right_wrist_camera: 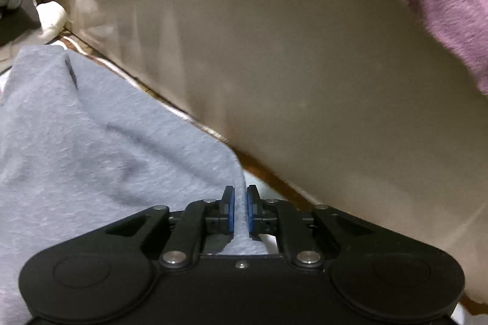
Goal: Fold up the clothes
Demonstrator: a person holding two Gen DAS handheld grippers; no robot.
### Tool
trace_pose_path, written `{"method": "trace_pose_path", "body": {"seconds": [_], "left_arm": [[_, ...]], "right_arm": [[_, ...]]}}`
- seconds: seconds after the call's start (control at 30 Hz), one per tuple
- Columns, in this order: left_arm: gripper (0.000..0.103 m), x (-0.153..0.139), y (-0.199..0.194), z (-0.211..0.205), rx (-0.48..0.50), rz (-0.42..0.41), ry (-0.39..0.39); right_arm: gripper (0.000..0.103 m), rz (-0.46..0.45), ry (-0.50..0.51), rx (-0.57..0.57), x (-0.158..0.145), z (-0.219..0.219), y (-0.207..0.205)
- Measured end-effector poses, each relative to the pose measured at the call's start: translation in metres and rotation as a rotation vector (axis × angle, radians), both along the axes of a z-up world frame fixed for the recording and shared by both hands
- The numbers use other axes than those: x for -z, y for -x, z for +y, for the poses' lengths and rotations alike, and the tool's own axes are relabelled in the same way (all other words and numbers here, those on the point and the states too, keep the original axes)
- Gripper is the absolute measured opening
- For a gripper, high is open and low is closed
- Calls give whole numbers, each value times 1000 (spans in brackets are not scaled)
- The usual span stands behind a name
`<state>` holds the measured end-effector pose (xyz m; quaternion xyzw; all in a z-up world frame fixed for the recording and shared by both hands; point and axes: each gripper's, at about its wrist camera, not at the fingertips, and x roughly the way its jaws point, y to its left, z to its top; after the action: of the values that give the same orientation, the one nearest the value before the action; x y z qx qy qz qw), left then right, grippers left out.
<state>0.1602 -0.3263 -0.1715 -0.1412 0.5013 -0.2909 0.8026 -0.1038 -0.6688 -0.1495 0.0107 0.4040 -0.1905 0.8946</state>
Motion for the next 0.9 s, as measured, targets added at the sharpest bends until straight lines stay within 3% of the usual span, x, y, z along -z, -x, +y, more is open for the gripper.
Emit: {"method": "trace_pose_path", "body": {"seconds": [0.03,0.1,0.13,0.17,0.27,0.33,0.37,0.4,0.5,0.53,0.6,0.63,0.77,0.83,0.9], "left_arm": [[69,1,-2,-5,15,-5,16],[63,-3,-1,-26,95,-40,-44],[34,-5,0,-37,134,-57,-75],[4,-11,6,-53,196,-126,-169],[3,-44,38,-75,230,-369,-319],[4,-81,48,-51,50,-378,-268],[3,-100,53,-38,-40,-381,-243],[4,-114,58,-18,-106,-372,-176],[3,-134,90,19,-203,-485,-200],[3,-129,97,23,-165,-503,-239],[3,-109,102,25,-88,-445,-315],[4,-97,99,27,-77,-383,-311],[6,-58,84,50,-191,-88,-132],[6,-44,75,57,-218,23,-67],[18,-31,71,62,-206,117,11]], "right_arm": [[10,-3,-6,2,1,0,0],[13,-6,-15,5,2,2,1],[16,-11,-21,11,1,-1,-3],[19,-15,-37,26,3,-4,-5],[21,-18,-76,53,8,-10,-8],[23,-15,-70,46,7,-8,-8],[29,-15,-65,21,3,-4,-5],[34,-14,-60,-4,0,-1,-2],[42,5,-74,-106,-10,11,12],[43,13,-81,-142,-13,14,18],[43,16,-63,-160,-19,20,22],[43,8,-60,-169,-24,23,22],[44,-102,-248,-247,-41,37,17],[44,-120,-363,-345,-43,52,8],[44,-106,-417,-461,-43,74,2]]}}
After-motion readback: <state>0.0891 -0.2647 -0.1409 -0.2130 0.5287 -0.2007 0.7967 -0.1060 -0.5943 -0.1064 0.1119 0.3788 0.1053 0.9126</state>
